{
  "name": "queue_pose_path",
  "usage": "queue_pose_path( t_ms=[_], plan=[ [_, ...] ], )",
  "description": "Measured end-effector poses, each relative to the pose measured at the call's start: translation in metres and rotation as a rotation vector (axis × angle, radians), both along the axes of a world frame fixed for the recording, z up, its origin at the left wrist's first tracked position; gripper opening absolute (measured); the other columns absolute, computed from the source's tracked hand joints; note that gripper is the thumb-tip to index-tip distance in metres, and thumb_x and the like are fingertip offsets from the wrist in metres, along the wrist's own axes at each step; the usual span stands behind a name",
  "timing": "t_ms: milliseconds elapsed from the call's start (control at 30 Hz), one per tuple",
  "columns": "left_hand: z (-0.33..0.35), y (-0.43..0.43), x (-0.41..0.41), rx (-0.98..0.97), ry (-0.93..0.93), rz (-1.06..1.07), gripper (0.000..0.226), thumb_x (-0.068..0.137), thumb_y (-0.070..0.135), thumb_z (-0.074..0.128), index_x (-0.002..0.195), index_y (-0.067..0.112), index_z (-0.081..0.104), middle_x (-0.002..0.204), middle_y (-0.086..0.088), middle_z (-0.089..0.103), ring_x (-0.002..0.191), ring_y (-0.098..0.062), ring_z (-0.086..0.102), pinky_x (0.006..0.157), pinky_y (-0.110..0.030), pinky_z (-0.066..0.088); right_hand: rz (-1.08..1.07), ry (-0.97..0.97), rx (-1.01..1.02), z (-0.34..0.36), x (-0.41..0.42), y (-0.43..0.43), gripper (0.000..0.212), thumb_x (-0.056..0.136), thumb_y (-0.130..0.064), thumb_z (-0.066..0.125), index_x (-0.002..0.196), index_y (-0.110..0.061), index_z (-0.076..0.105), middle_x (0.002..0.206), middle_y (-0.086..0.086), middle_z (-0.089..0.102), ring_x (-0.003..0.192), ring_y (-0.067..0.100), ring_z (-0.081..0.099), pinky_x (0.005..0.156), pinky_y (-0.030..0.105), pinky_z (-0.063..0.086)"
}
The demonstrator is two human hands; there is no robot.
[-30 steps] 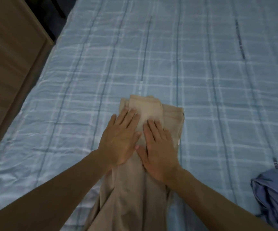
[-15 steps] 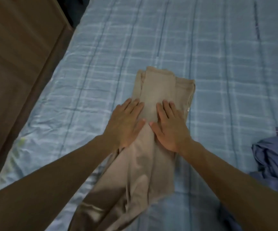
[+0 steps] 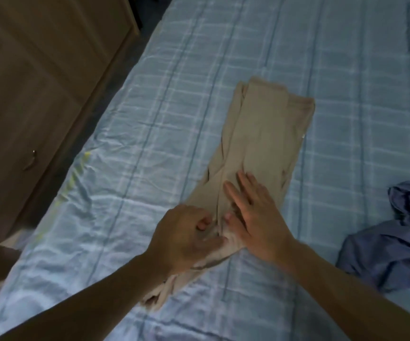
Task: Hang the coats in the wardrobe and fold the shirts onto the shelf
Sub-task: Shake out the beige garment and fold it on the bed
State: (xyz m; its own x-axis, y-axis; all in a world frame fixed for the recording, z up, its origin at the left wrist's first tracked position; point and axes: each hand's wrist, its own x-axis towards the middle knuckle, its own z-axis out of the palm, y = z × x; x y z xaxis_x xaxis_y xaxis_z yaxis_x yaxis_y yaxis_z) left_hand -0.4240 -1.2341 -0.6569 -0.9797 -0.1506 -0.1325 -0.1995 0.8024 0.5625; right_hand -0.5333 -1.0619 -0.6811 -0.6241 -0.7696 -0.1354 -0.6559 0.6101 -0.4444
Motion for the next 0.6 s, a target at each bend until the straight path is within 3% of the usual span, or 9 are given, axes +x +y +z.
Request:
queue_pose_path(
  t_ms=[133,200,367,500,600],
  plan=[
    [0.0,0.021,0.0,-0.24,0.006,-0.037,0.034,0.077,0.058,0.056,0.065,0.029,0.042,0.062,0.009,0.054,0.07,-0.016,0.054,0.067,-0.035,0.035,-0.087,-0.038,-0.017,0.002,0.005,-0.002,0.061,0.101,-0.041,0.04,0.155,-0.018,0.022,0.164,0.01,0.005,0.152,0.025,0.001,0.122,0.045,0.009],
    [0.003,0.022,-0.001,-0.2,0.014,-0.007,0.026,0.08,0.044,0.055,0.065,0.028,0.04,0.06,0.009,0.049,0.07,-0.021,0.057,0.068,-0.035,0.034,-0.098,-0.052,-0.011,0.004,0.006,-0.002,0.061,0.102,-0.041,0.04,0.155,-0.017,0.021,0.164,0.01,0.005,0.152,0.024,0.001,0.122,0.046,0.01],
    [0.014,-0.009,0.002,-0.117,0.039,0.156,0.016,0.087,0.031,0.061,0.076,0.019,0.063,0.065,0.003,0.064,0.067,-0.023,0.063,0.066,-0.041,0.05,-0.071,0.02,-0.072,0.013,0.014,-0.001,0.059,0.101,-0.041,0.042,0.153,-0.014,0.029,0.162,0.015,0.014,0.151,0.03,0.01,0.12,0.049,0.017],
    [0.02,-0.031,-0.003,-0.24,-0.063,0.287,0.013,0.095,0.023,0.054,0.096,0.017,0.065,0.087,-0.001,0.068,0.082,-0.023,0.064,0.072,-0.037,0.049,-0.064,0.05,0.109,0.003,0.019,-0.011,0.069,0.099,-0.054,0.031,0.156,-0.022,0.01,0.164,0.012,-0.003,0.151,0.027,-0.004,0.122,0.045,0.007],
    [0.027,-0.026,0.006,-0.182,0.127,0.189,0.015,0.093,0.026,0.06,0.102,0.016,0.066,0.092,-0.002,0.065,0.084,-0.023,0.06,0.073,-0.037,0.049,-0.065,0.053,0.194,-0.008,0.017,-0.014,0.071,0.098,-0.057,0.029,0.156,-0.027,0.002,0.164,0.009,-0.012,0.151,0.026,-0.009,0.121,0.044,0.003]
  ],
)
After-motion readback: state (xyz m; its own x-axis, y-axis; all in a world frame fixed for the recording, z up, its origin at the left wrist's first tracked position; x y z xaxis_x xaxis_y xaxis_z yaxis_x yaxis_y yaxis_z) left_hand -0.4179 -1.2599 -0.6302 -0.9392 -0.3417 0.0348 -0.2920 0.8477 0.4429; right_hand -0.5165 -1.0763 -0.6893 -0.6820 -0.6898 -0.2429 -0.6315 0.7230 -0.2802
